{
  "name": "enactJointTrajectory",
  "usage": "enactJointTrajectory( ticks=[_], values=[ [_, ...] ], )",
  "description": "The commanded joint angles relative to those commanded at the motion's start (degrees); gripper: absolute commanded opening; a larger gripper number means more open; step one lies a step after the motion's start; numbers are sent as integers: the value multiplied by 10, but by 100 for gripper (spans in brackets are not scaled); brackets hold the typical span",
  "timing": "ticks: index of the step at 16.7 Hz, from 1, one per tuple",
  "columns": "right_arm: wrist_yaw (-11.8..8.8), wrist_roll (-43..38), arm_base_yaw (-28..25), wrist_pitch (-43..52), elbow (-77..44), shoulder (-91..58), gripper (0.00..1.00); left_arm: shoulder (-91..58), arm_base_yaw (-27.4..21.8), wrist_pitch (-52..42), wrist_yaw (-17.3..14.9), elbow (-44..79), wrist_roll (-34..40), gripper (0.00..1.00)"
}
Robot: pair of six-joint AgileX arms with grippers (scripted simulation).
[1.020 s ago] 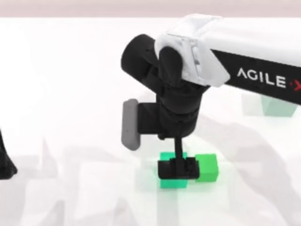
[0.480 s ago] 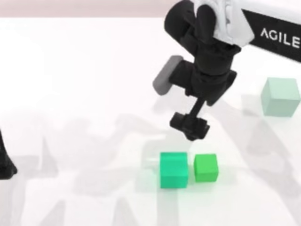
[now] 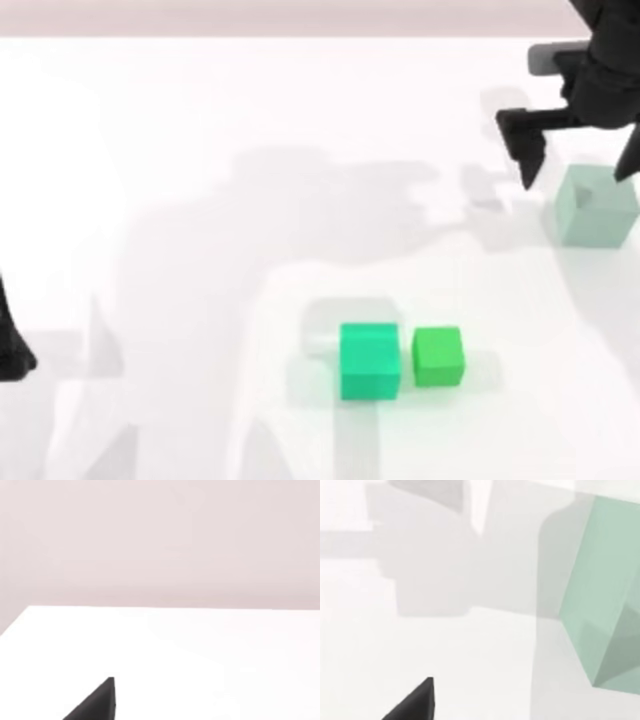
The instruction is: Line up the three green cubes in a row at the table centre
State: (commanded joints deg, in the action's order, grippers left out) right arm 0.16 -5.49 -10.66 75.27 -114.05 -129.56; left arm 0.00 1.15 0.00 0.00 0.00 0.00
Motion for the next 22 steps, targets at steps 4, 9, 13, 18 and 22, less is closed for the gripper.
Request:
enactJointTrajectory(
  ticks=[4, 9, 13, 18, 22],
  values=[
    [1, -53, 50, 5, -22, -9, 100, 0, 0, 0, 0, 0, 0, 100],
    [1, -52, 48, 2, -18, -7, 100, 0, 0, 0, 0, 0, 0, 100],
    [1, -54, 49, -61, 34, -20, 100, 0, 0, 0, 0, 0, 0, 100],
    [1, -55, 49, -168, 113, -45, 100, 0, 0, 0, 0, 0, 0, 100],
    [1, -55, 49, -175, 119, -48, 100, 0, 0, 0, 0, 0, 0, 100]
  ],
)
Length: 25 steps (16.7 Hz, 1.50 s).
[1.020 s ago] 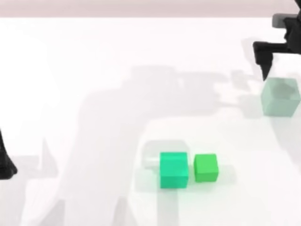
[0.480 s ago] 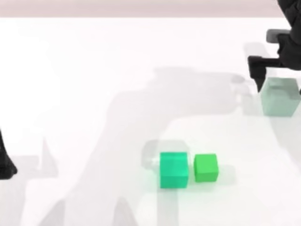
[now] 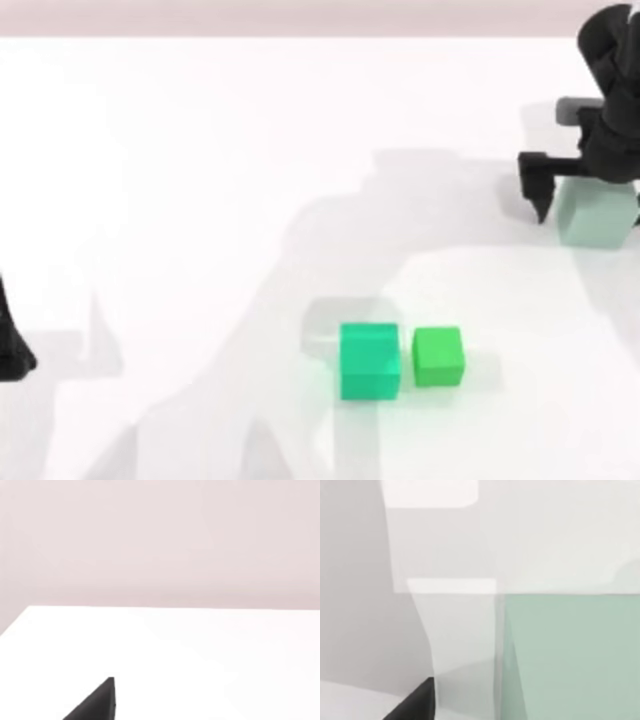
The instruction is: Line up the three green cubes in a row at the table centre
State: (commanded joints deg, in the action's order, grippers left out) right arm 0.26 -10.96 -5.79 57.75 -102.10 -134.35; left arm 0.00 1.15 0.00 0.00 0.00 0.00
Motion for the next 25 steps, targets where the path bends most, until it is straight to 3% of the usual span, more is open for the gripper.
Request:
enactJointTrajectory(
  ticks=[1, 14, 25],
  values=[
    [0, 0, 0, 0, 0, 0, 100, 0, 0, 0, 0, 0, 0, 100],
    [0, 0, 0, 0, 0, 0, 2, 0, 0, 0, 0, 0, 0, 100],
    [1, -1, 0, 11, -9, 8, 0, 0, 0, 0, 0, 0, 0, 100]
  ],
)
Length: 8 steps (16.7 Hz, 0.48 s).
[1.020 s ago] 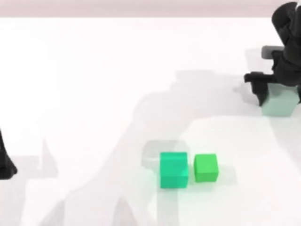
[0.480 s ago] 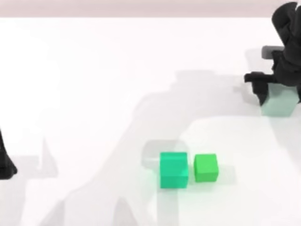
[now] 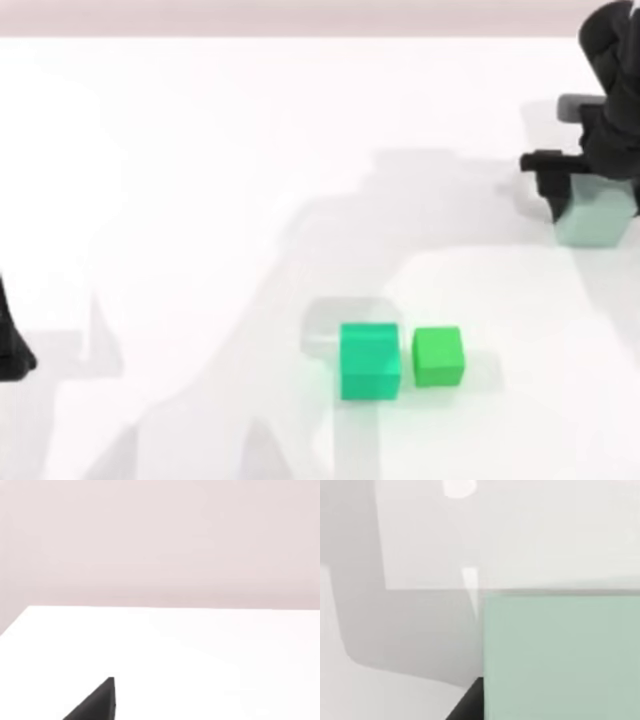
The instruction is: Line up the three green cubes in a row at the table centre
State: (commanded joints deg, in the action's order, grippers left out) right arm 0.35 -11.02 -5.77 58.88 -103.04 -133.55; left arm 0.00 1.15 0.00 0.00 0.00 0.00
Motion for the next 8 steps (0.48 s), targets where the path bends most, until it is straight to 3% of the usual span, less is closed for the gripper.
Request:
enactJointTrajectory(
  ticks=[8],
  values=[
    [0, 2, -5, 128, -95, 32, 0, 0, 0, 0, 0, 0, 0, 100]
  ],
)
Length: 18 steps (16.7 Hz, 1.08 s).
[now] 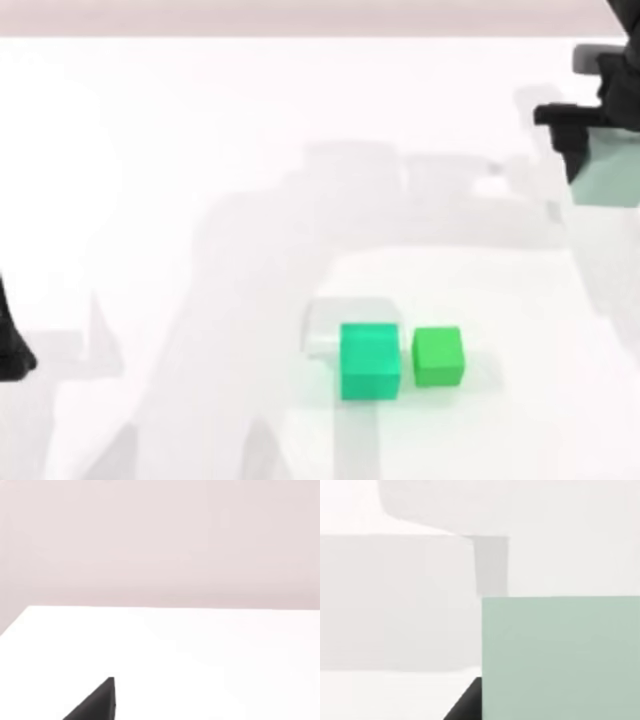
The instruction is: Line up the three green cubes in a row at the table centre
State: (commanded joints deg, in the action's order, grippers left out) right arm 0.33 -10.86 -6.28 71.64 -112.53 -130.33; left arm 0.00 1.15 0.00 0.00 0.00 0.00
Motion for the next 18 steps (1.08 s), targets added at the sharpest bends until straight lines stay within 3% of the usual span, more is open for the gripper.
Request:
enactJointTrajectory(
  ticks=[4, 7, 10, 18],
  values=[
    [0, -2, 2, -1, 0, -3, 0, 0, 0, 0, 0, 0, 0, 100],
    [0, -41, -37, 15, -29, -18, 0, 0, 0, 0, 0, 0, 0, 100],
    [2, -124, -126, 44, -82, -46, 0, 0, 0, 0, 0, 0, 0, 100],
    [5, -404, -439, 133, -235, -117, 0, 0, 0, 0, 0, 0, 0, 100]
  ],
)
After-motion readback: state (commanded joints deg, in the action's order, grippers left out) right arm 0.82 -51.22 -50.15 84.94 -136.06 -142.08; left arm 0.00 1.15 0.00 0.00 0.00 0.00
